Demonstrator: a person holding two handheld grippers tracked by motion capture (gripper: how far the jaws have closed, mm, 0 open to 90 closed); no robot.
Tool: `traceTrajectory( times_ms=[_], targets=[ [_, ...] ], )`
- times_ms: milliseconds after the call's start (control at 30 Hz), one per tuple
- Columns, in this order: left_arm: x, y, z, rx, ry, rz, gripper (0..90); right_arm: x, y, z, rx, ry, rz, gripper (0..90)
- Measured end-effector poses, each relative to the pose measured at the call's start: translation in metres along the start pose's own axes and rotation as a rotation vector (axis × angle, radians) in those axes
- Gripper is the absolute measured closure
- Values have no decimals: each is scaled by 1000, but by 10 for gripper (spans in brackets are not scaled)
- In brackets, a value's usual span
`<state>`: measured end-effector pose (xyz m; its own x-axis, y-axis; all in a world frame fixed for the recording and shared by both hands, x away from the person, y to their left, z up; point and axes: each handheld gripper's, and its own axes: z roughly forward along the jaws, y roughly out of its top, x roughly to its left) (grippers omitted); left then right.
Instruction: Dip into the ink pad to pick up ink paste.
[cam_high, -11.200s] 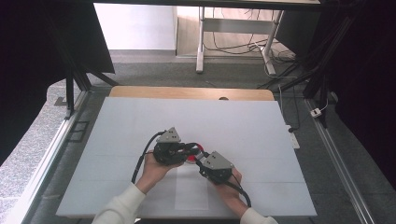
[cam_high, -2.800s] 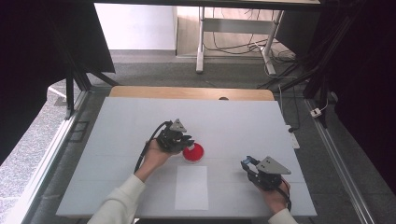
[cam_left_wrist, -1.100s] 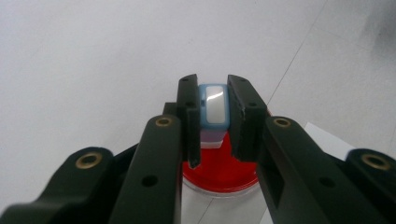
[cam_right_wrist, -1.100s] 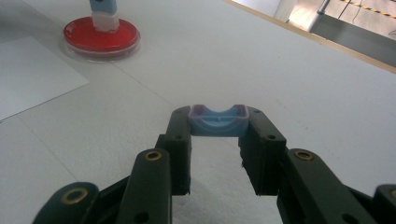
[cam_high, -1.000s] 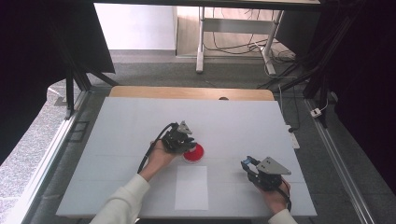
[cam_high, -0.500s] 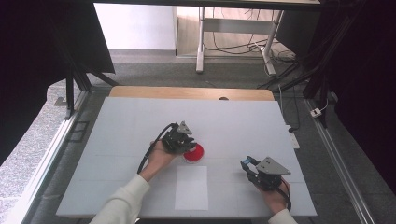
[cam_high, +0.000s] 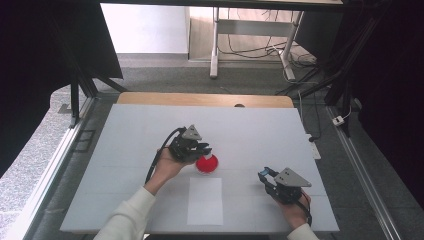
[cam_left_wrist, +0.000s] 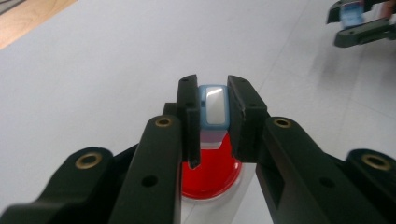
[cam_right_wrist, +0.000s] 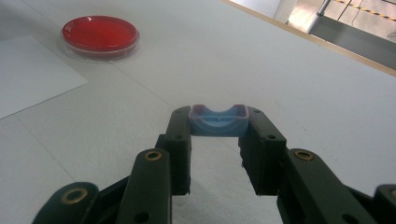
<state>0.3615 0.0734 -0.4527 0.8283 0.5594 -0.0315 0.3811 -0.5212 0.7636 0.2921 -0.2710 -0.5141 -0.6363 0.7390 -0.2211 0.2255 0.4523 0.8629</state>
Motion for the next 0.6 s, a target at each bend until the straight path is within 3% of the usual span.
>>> traceTrajectory(
  times_ms=[367,600],
  targets=[
    [-2,-1,-1,29,-34,13,754,0,0,0,1,-1,0,644],
    [-4,-3,8,71,-39,29,753,0,0,0,0,0,0,644]
  ],
)
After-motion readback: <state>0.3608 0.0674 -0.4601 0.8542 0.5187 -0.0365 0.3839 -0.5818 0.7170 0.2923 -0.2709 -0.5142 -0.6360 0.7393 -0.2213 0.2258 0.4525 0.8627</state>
